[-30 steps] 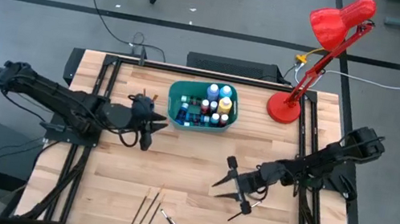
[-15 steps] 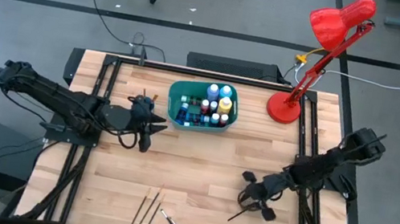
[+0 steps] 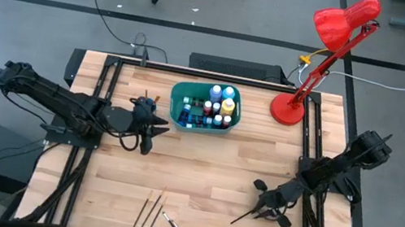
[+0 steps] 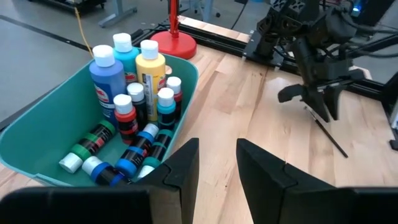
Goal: Pick & Place Paint Supplies
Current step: Put the silver paint brush into the blue cup
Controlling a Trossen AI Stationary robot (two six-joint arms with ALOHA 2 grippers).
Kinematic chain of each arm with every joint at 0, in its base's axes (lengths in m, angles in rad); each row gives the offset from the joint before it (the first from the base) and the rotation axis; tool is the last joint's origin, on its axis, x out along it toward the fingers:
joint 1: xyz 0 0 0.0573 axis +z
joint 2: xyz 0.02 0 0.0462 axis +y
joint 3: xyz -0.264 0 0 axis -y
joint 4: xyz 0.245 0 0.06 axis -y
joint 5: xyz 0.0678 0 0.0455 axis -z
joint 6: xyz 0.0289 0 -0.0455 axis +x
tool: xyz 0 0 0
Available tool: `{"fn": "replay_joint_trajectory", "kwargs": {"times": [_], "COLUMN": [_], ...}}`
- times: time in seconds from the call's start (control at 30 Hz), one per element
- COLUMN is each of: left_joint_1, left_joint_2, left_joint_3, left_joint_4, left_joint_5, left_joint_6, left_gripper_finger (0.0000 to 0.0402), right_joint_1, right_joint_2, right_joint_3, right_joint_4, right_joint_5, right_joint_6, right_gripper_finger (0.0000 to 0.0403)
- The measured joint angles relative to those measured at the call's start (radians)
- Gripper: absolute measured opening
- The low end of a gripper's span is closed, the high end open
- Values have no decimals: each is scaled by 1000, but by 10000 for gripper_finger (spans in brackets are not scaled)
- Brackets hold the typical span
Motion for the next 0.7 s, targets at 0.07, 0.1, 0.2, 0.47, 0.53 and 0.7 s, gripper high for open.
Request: {"fn": "replay_joint_trajectory", "kwargs": {"times": [0.07, 0.1, 0.2, 0.47, 0.53, 0.7], "left_joint_1": [0, 0, 0, 0, 0, 0], "left_joint_2": [0, 0, 0, 0, 0, 0], "left_joint_3": [0, 0, 0, 0, 0, 0], "left_joint_4": [0, 0, 0, 1, 1, 2], "left_joint_5": [15, 25, 41, 41, 40, 39], "left_joint_6": [0, 0, 0, 0, 3, 3], "left_gripper_finger": [116, 116, 116, 115, 114, 115], "right_joint_1": [21, 29, 45, 60, 61, 48], "right_joint_2": [0, 0, -2, 1, 1, 1], "right_joint_3": [0, 0, 2, 0, 0, 0], "right_joint_4": [-50, -71, -99, 4, 13, -10], "right_joint_5": [22, 45, 92, 73, 91, 347], "right_joint_6": [29, 47, 95, -180, -312, -400], "right_gripper_finger": [83, 82, 81, 81, 81, 81]}}
